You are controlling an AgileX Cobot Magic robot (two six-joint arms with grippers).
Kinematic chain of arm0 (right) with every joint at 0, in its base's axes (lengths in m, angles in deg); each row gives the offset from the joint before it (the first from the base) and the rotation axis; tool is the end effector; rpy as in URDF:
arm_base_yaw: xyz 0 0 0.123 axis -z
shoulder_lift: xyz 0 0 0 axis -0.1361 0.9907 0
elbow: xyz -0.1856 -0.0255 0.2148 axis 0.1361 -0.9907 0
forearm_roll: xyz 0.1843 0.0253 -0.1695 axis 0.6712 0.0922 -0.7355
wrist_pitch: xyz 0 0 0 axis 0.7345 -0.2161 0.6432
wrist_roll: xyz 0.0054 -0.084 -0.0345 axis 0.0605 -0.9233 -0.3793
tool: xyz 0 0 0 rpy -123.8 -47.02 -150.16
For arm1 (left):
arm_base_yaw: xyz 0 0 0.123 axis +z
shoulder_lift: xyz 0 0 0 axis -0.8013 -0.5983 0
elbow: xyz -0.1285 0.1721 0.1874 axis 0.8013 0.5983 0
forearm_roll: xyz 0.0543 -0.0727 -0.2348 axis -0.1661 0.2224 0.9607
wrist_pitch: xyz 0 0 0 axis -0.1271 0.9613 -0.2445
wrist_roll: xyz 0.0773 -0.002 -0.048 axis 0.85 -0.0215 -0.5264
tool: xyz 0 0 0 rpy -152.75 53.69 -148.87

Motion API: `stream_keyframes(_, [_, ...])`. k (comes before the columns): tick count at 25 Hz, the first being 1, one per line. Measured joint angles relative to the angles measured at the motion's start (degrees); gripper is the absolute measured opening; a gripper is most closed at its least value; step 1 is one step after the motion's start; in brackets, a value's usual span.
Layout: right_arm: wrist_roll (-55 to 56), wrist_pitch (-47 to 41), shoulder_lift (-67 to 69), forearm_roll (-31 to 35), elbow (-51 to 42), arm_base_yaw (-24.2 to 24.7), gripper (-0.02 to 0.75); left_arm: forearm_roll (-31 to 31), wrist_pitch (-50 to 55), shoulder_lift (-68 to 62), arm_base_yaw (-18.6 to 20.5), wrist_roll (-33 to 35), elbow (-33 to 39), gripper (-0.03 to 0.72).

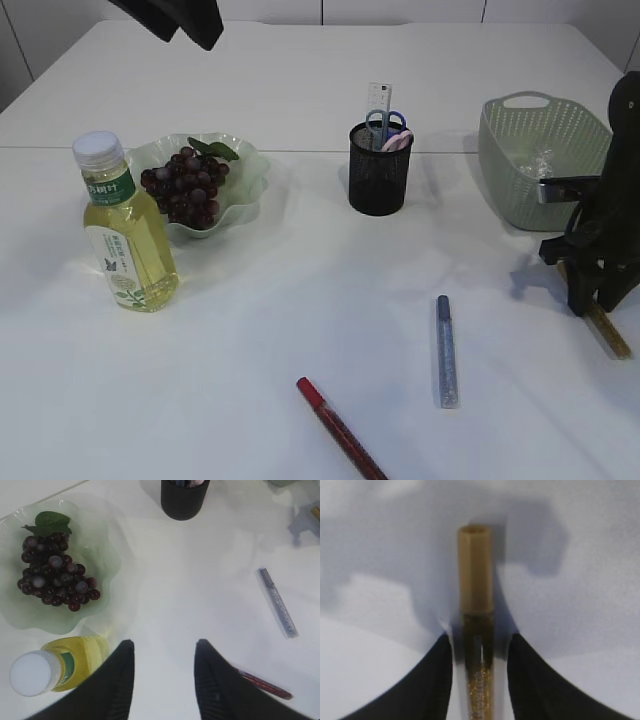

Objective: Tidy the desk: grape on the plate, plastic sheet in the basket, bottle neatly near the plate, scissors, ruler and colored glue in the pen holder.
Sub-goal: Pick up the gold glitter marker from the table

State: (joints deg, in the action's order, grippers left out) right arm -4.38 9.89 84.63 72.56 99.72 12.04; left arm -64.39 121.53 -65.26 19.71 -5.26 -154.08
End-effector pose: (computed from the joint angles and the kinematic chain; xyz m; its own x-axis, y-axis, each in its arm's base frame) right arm 0.4051 -0.0286 0.1245 -0.9831 -0.1072 0.1483 -0.1022 0.9939 0.0409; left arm 0.3073 -0.1989 0.4059 -0.7554 0.3685 -0.5418 0.4517 0.8919 -0.0231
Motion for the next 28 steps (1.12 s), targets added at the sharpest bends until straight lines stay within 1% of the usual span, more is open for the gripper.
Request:
stream_keyframes(2, [0.0, 0.0, 0.0, 0.0, 0.0, 0.0, 0.277, 0.0, 0.0, 0.0, 0.0, 0.0, 0.0, 0.299])
stream_keyframes(5, [0.0, 0.0, 0.0, 0.0, 0.0, 0.0, 0.186, 0.0, 0.0, 0.0, 0.0, 0.0, 0.0, 0.299])
stream_keyframes(7, [0.0, -0.1, 0.0, 0.3, 0.0, 0.0, 0.16, 0.0, 0.0, 0.0, 0.0, 0.0, 0.0, 0.299])
stream_keyframes(14, [0.2, -1.6, 0.0, 0.9, 0.0, 0.0, 0.152, 0.0, 0.0, 0.0, 0.0, 0.0, 0.0, 0.299])
stream_keyframes(20, [1.3, -1.8, -3.2, 1.1, 0.0, 0.0, 0.149, 0.0, 0.0, 0.0, 0.0, 0.0, 0.0, 0.299])
stream_keyframes(28, [1.5, -2.1, -6.5, 4.1, -0.6, 0.0, 0.149, 0.0, 0.0, 0.0, 0.0, 0.0, 0.0, 0.299])
